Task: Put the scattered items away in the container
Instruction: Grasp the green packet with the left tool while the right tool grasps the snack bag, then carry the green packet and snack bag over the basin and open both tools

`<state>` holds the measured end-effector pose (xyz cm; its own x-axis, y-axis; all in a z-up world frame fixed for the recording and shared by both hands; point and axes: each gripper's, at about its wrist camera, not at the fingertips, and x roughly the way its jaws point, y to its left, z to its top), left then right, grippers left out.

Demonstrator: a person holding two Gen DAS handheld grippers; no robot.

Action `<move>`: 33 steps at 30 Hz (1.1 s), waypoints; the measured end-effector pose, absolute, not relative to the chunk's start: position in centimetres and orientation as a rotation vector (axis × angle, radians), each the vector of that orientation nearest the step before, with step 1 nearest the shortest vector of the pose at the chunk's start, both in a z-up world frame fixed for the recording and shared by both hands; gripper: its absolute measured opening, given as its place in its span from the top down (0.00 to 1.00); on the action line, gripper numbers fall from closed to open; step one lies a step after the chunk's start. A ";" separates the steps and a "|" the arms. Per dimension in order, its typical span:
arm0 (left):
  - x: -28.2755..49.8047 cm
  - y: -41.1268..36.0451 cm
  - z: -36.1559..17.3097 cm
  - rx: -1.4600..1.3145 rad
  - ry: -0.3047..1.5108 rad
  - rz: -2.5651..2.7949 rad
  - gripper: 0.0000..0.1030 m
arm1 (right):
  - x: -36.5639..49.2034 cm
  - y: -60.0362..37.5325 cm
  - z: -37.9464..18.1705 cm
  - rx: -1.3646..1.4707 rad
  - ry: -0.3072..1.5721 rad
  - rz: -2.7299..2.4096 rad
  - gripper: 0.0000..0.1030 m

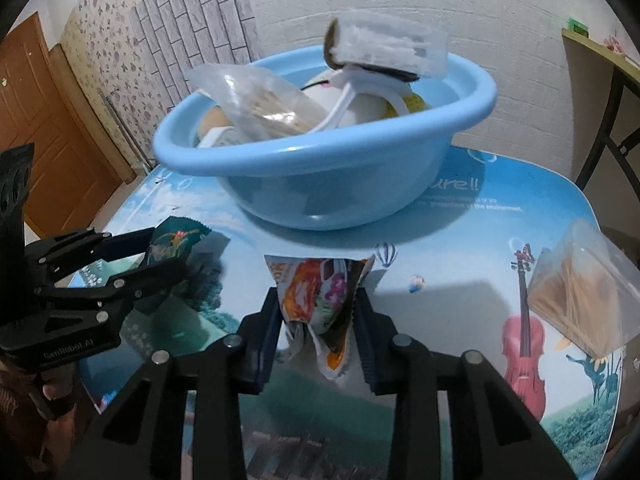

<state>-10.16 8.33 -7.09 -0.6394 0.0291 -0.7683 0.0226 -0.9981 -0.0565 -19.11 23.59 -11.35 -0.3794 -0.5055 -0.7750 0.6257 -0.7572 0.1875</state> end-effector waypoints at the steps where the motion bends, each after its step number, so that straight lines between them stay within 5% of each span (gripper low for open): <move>1: -10.0 8.2 -7.0 -1.328 -0.094 2.847 0.56 | -18.9 23.7 -11.1 1.138 0.178 -2.152 0.68; 33: -11.6 8.1 -0.1 -1.070 -0.153 2.914 0.56 | -17.6 25.0 -3.7 0.851 0.065 -2.208 0.68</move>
